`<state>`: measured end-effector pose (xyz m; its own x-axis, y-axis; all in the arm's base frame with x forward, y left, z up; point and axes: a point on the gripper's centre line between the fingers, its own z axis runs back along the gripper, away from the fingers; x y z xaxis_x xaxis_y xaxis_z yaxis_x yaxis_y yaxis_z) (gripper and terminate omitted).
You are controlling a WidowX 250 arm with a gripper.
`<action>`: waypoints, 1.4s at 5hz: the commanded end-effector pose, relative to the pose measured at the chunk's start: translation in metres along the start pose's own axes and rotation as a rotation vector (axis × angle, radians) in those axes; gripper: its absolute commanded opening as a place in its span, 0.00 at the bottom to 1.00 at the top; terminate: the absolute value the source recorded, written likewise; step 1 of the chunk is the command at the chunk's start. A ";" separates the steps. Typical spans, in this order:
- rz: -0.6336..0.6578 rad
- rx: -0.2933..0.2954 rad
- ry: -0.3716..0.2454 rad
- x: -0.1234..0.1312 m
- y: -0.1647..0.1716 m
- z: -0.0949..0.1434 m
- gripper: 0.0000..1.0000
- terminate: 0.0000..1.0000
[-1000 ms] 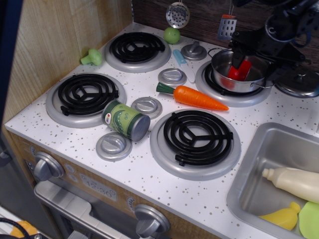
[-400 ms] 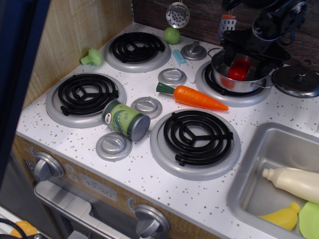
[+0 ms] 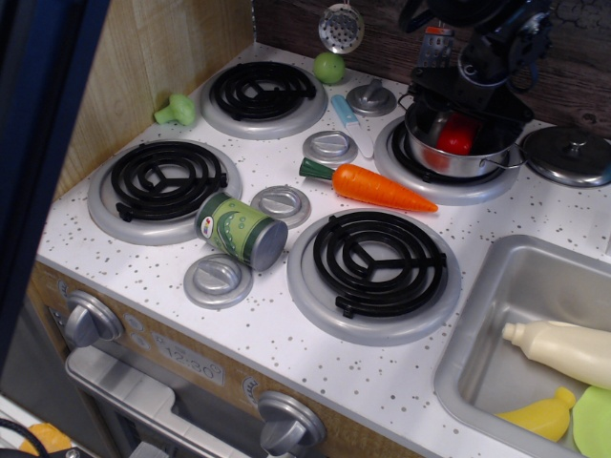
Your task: Take sushi out of pan
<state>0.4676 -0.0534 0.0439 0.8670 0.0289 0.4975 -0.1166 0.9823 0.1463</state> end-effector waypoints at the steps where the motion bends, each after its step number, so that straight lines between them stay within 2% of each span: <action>1: 0.017 -0.041 -0.038 0.012 0.001 0.006 0.00 0.00; 2: 0.006 -0.021 -0.027 0.016 0.006 0.014 0.00 0.00; 4: -0.017 0.082 0.030 0.034 0.019 0.060 0.00 0.00; 5: 0.006 0.089 0.056 0.030 0.012 0.070 0.00 0.00; 6: 0.036 0.099 0.091 0.008 0.015 0.083 0.00 0.00; 7: 0.055 0.128 0.094 -0.003 0.018 0.095 0.00 0.00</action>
<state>0.4105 -0.0512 0.0909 0.9366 0.0963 0.3369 -0.1997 0.9368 0.2874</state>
